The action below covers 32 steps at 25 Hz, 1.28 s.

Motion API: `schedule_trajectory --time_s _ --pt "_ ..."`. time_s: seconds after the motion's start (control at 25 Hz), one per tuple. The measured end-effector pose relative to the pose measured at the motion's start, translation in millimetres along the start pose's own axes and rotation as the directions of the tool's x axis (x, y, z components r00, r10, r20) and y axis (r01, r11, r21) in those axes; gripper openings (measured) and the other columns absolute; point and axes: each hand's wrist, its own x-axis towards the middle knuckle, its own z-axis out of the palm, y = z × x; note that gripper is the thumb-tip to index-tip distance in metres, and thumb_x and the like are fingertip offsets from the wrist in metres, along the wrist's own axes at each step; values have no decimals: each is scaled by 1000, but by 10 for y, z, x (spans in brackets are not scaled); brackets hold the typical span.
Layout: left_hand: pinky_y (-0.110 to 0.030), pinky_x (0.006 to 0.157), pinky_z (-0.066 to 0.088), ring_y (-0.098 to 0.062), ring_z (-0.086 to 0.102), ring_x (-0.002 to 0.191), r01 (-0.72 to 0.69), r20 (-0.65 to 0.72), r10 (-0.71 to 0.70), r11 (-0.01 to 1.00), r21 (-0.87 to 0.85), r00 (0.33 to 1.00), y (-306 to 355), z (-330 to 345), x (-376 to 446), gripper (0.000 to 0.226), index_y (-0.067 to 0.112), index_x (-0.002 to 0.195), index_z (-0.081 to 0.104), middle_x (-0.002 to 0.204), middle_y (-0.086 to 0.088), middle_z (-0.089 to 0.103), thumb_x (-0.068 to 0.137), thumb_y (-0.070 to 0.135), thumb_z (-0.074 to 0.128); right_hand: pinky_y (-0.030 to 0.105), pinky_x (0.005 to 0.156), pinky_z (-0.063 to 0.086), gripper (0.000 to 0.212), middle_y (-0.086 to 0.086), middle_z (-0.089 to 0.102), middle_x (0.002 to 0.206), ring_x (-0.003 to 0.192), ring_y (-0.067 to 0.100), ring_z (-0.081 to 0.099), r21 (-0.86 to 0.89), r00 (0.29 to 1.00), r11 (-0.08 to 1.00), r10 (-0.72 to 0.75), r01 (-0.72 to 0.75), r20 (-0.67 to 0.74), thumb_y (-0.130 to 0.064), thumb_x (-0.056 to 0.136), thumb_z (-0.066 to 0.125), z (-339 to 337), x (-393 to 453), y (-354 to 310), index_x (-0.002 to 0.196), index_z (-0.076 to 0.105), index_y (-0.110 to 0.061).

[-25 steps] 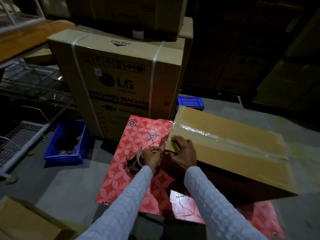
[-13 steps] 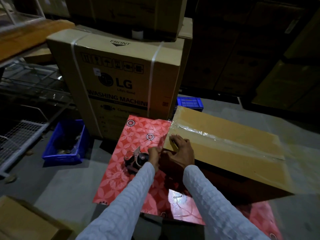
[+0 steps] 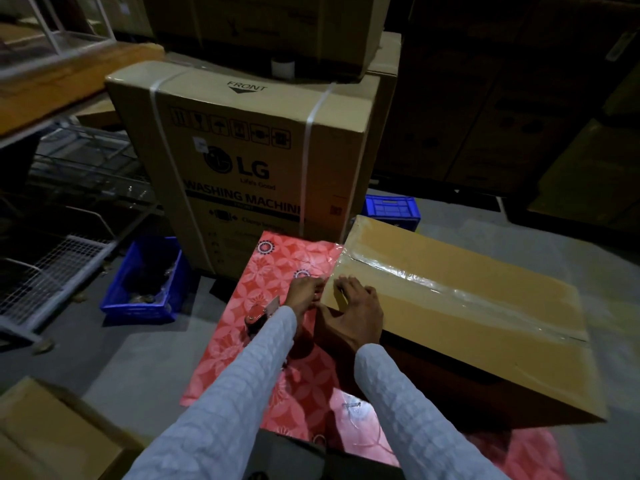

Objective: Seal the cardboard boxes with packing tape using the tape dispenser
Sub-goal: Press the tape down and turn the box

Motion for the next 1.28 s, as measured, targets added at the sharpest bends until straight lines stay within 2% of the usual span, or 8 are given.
schedule_trajectory --time_s 0.32,0.4,0.48,0.56,0.68,0.92,1.12,1.28 --pt "-26 55 54 -18 69 67 -78 13 79 995 -64 997 -269 53 142 18 2 93 70 81 -12 71 97 18 63 48 112 42 64 -1 66 136 132 20 56 -29 999 999 -37 37 23 -59 74 70 114 51 142 125 70 -19" --pt "-41 76 57 -26 66 87 -141 105 133 987 73 986 -283 17 275 31 10 100 63 94 -14 67 92 40 64 48 111 43 66 -2 65 137 131 20 56 -40 999 999 -26 27 25 -61 74 68 120 86 150 126 69 -20" --pt "-39 80 56 -24 62 97 -137 189 93 962 237 978 -246 -59 433 35 19 117 46 111 -11 58 97 43 62 48 109 45 66 -2 65 136 129 20 56 -52 1000 999 -13 14 24 -63 75 67 141 116 146 126 69 -21" --pt "-20 64 54 -18 63 89 -124 261 49 952 281 964 -164 -127 530 32 18 124 36 115 -12 57 104 30 58 47 109 45 66 -4 64 137 130 18 55 -51 1000 999 -1 2 25 -64 77 68 157 116 154 126 68 -22" --pt "-12 53 47 -11 57 72 -112 302 51 975 190 952 -73 -128 696 15 9 114 54 91 -3 62 102 0 52 47 112 43 64 -6 63 140 135 15 52 -41 999 999 18 -17 40 -67 79 69 177 153 160 128 68 -25" --pt "-27 65 52 -17 68 71 6 328 -4 1000 -6 945 94 50 920 29 14 87 69 80 -2 74 105 31 55 39 111 41 56 -6 64 139 133 15 54 8 998 1000 19 -20 52 -61 82 66 124 177 138 126 70 -25" --pt "-24 67 50 -13 62 71 -88 244 77 995 35 967 39 182 927 33 15 76 59 73 3 67 107 24 53 35 75 53 20 -12 68 95 88 14 60 7 990 999 48 -50 132 -51 91 66 -49 509 131 97 68 -31" --pt "-22 70 46 -14 53 81 -190 219 142 957 218 965 -11 259 877 11 15 98 47 92 -3 53 108 21 46 36 77 47 22 -6 58 101 94 18 53 12 983 1000 -7 5 184 -39 90 69 -7 949 268 103 59 -25"
